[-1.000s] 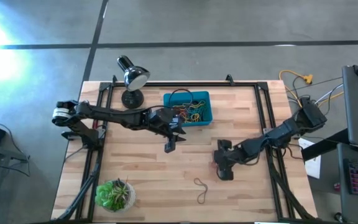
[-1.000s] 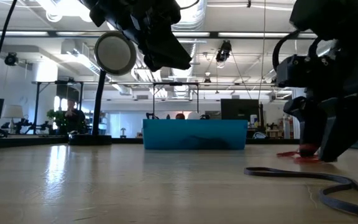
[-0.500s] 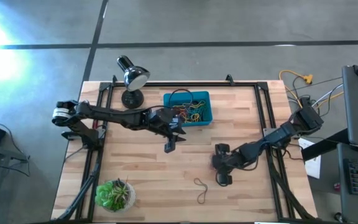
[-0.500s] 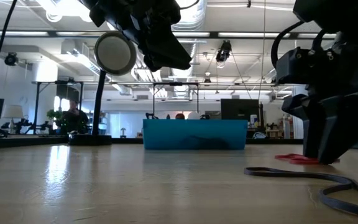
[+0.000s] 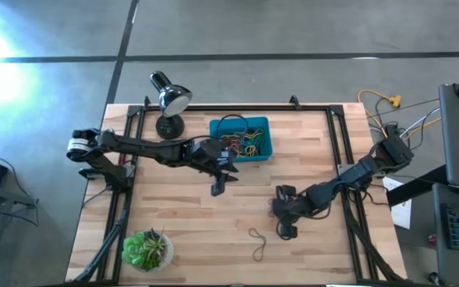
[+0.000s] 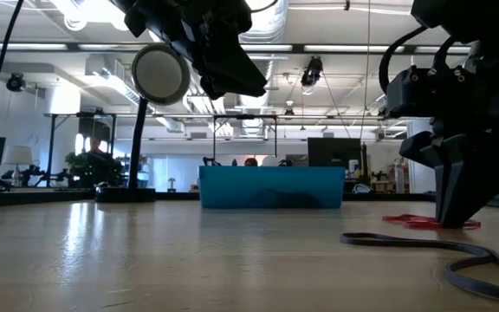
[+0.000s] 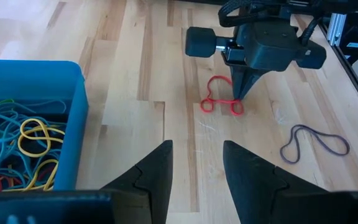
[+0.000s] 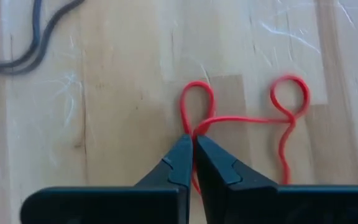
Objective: Pick and place rubber bands into bin
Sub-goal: Put the red rubber band into the blue bin
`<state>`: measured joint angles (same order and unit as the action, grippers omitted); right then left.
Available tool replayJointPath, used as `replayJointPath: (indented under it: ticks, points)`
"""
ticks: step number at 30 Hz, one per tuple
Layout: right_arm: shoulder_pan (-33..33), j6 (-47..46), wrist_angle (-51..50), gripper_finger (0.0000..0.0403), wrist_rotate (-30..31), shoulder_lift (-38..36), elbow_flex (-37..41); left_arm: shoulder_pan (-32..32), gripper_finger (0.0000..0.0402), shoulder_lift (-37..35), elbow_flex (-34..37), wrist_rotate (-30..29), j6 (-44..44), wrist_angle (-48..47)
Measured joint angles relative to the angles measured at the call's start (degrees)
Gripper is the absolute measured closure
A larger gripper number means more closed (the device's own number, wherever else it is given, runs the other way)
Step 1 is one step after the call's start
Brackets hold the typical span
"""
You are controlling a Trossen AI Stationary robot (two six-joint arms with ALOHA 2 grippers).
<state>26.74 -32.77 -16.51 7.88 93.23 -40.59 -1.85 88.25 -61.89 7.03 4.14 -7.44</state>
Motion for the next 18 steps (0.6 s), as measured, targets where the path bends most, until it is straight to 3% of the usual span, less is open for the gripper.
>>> replayJointPath:
  ticks: [11,18]
  points:
    - [0.0,0.2,-13.1,0.0395,7.0,-5.9,-4.0,0.0,0.0276,0.0,0.0,0.0,-0.2,0.1]
    - [-0.3,0.2,-19.1,0.0395,15.9,-10.2,-8.0,0.0,0.0276,0.0,0.0,0.0,-0.5,0.2]
